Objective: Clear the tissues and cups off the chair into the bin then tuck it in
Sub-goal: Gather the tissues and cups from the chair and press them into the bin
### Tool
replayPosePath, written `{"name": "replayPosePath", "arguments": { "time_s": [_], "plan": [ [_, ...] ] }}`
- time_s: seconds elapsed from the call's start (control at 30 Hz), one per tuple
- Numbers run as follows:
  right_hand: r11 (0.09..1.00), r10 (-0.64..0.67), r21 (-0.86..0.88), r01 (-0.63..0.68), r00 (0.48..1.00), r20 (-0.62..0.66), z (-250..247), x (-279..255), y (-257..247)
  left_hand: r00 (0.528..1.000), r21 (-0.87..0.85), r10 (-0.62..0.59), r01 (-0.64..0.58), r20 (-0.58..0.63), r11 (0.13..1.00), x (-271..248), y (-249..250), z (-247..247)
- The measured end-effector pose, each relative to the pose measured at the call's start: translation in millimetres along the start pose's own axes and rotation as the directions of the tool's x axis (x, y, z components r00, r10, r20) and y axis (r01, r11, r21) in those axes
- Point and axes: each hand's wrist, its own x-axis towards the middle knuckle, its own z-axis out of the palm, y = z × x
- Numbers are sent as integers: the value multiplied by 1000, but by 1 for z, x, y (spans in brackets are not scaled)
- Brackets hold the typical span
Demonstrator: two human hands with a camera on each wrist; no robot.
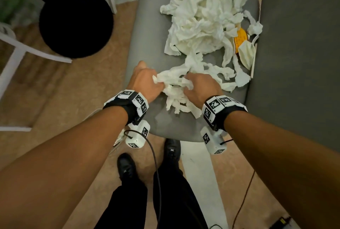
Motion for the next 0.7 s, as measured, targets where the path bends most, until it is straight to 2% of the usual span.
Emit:
{"name": "replayPosePath", "arguments": {
  "time_s": [0.07,0.2,0.3,0.43,0.57,0.7],
  "plan": [
    [1000,-13,11,14,1000,-17,1,2,-6,1000,-20,-9,9,-2,1000,0,-4,-2],
    [999,2,49,4,992,-122,1,3,-16,994,-175,-38,20,-102,984,-11,-15,-4],
    [988,-3,153,25,990,-142,-1,6,-21,996,-99,27,-35,-84,994,-17,-23,-8],
    [963,-47,258,76,992,-117,-1,5,-29,999,-8,8,-9,-43,1000,-26,-27,-14],
    [961,-140,214,174,976,-166,3,2,-42,995,28,-1,3,-96,1000,-29,-32,-21],
    [980,-120,120,159,952,-280,-4,4,-62,990,-108,-4,-12,-142,994,-29,-36,-27]
  ]
}}
